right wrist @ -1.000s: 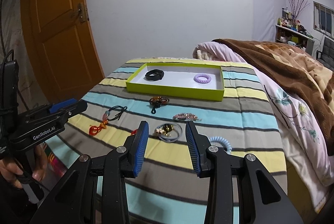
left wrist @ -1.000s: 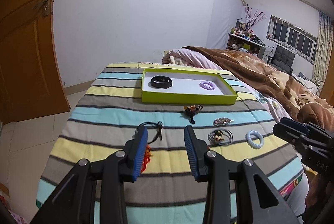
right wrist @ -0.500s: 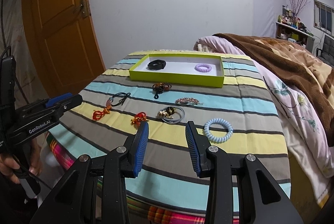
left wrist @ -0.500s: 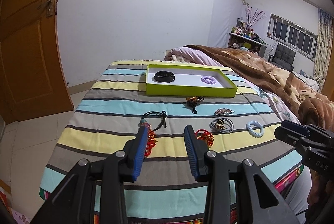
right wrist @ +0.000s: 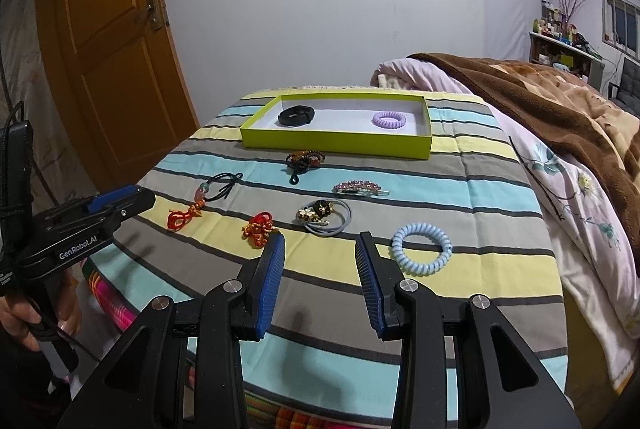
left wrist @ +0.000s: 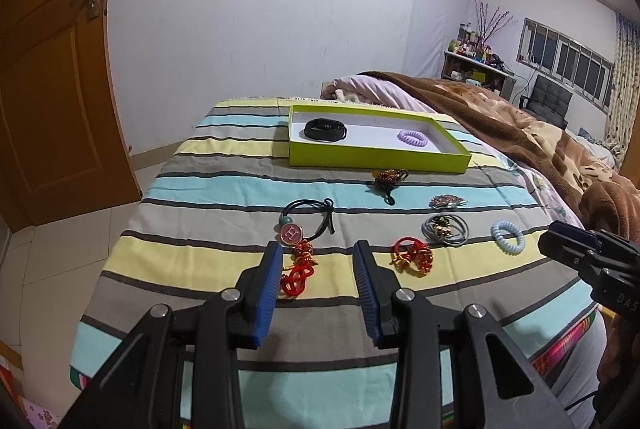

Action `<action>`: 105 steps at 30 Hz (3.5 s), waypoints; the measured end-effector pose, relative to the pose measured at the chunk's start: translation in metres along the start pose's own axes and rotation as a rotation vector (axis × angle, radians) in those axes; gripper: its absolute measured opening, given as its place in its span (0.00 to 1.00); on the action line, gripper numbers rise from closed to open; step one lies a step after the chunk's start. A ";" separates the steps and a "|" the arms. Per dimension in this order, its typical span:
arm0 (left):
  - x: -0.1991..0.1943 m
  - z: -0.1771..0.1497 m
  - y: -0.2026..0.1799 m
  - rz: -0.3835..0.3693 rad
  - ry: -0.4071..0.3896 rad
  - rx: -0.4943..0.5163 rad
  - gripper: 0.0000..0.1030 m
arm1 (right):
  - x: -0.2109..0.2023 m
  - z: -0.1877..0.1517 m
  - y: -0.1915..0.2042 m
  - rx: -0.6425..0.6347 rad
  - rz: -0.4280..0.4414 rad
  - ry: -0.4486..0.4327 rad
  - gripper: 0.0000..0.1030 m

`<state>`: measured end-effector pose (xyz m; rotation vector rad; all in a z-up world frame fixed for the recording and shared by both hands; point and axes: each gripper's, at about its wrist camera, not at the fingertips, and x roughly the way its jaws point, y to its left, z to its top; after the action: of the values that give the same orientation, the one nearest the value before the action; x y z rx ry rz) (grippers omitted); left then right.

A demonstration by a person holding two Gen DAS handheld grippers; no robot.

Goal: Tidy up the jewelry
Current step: 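Withdraw both grippers from the box back toward the remaining jewelry, then grasp the pink rhinestone hair clip with the right gripper while the left grasps the pink 'H' pendant, then carry the rhinestone clip and 'H' pendant into the lime-green box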

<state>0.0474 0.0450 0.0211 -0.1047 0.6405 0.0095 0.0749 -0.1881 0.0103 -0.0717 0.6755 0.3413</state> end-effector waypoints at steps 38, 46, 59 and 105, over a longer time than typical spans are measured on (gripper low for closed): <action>0.101 0.018 0.020 0.000 0.199 -0.069 0.37 | 0.125 0.047 -0.037 -0.132 -0.015 0.205 0.37; 0.106 0.022 0.017 -0.015 0.216 -0.053 0.31 | 0.149 0.052 -0.037 -0.257 -0.003 0.264 0.37; 0.109 0.025 0.019 -0.033 0.220 -0.060 0.21 | 0.153 0.055 -0.034 -0.311 0.053 0.259 0.18; -0.007 0.050 -0.036 -0.093 -0.068 0.044 0.21 | -0.005 0.045 -0.005 -0.065 -0.026 -0.053 0.18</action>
<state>0.0725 0.0145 0.0686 -0.0906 0.5669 -0.0901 0.0997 -0.1866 0.0482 -0.1324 0.6102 0.3388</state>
